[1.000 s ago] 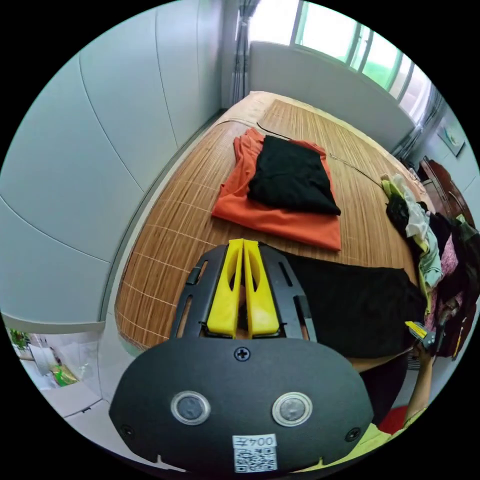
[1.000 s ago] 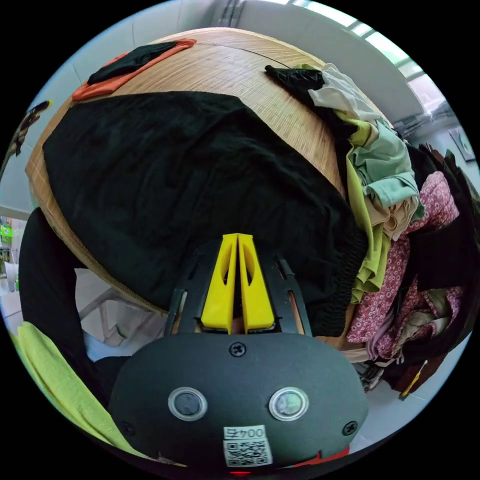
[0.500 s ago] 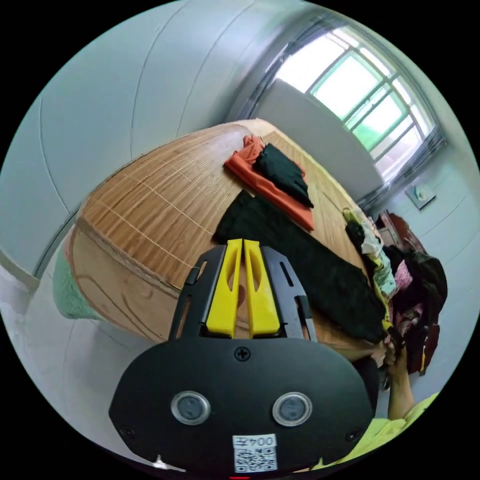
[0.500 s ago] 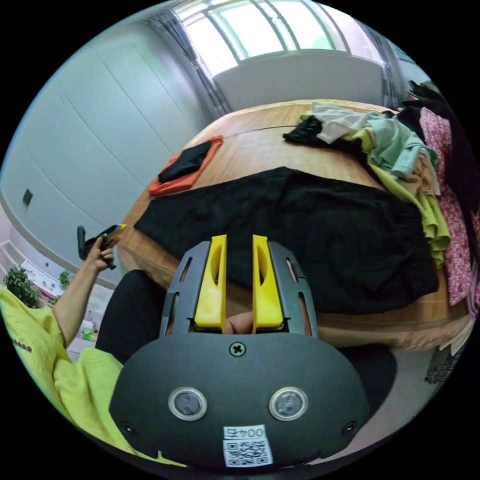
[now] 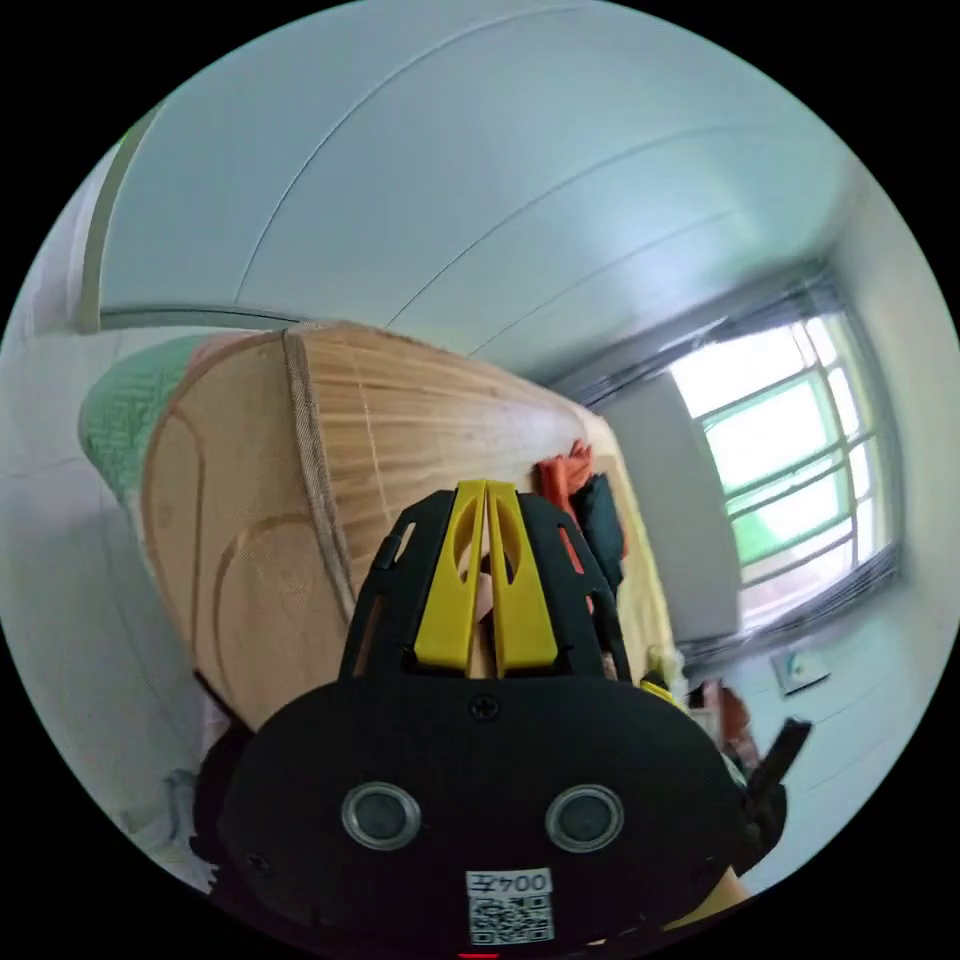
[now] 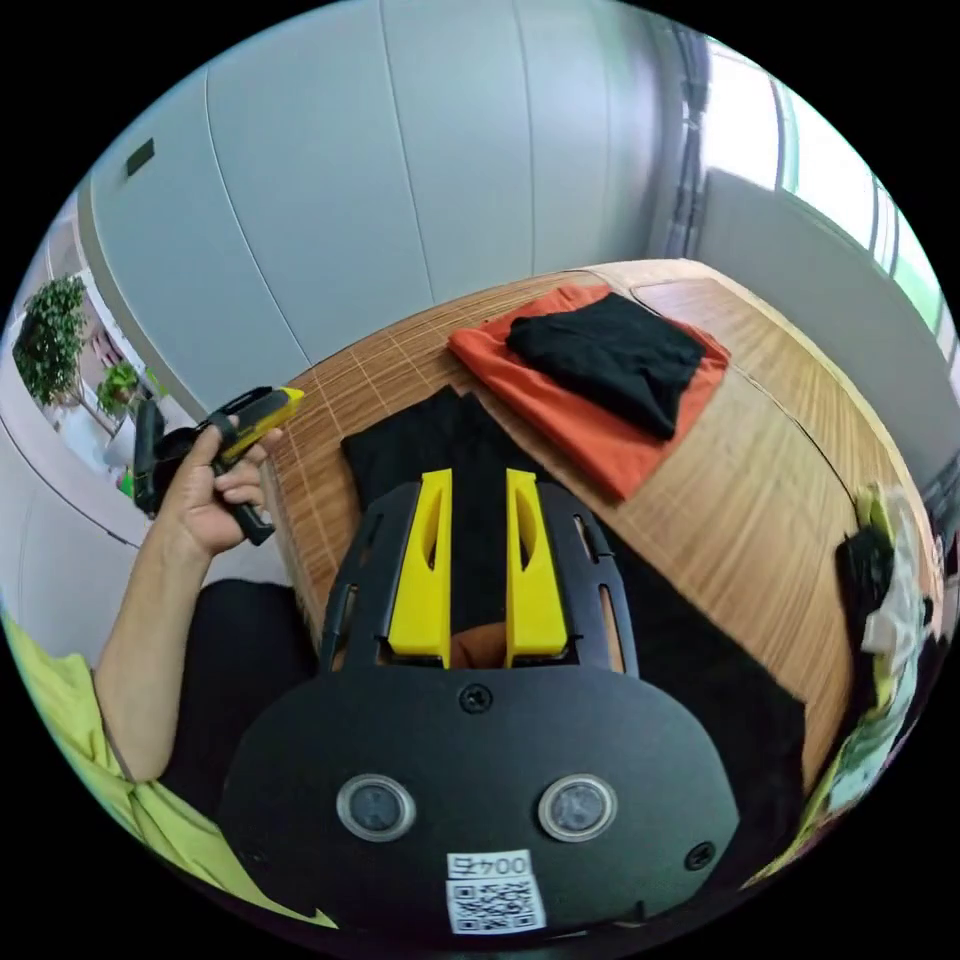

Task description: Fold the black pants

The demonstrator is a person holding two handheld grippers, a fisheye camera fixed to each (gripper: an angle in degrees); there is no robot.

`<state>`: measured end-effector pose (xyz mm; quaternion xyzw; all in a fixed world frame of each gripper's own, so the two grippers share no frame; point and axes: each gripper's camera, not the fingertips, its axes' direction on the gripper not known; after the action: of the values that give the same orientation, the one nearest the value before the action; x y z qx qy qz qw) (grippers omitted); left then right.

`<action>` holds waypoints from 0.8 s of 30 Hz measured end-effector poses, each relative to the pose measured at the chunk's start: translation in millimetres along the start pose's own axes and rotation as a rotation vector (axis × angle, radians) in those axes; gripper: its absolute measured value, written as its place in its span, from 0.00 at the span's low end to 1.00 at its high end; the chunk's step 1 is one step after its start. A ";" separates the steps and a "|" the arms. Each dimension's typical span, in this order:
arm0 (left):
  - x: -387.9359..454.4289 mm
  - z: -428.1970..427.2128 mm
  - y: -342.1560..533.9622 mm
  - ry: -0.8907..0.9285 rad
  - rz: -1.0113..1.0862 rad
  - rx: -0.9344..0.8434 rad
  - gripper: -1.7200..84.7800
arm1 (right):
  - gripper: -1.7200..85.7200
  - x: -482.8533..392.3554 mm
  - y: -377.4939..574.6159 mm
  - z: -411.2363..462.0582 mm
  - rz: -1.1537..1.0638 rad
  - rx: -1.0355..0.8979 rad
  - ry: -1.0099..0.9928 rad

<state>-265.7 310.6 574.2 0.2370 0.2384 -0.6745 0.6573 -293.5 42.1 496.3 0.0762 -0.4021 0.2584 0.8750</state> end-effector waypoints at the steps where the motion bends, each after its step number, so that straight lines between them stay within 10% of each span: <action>1: 1.8 -0.6 -6.4 -0.045 0.041 0.043 0.02 | 0.12 1.4 -24.8 25.0 -0.034 -0.039 -0.005; 13: -6.8 20.7 -9.0 -0.129 0.125 0.053 0.02 | 0.12 26.0 -118.6 170.9 -0.134 -0.322 -0.249; 24: -15.4 26.3 -4.7 -0.113 0.104 0.045 0.02 | 0.02 -5.4 -95.4 156.0 -0.346 -0.158 -0.210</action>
<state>-270.2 305.9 604.4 0.2254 0.1732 -0.6570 0.6982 -351.0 -94.8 603.2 0.1016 -0.4910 0.0628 0.8629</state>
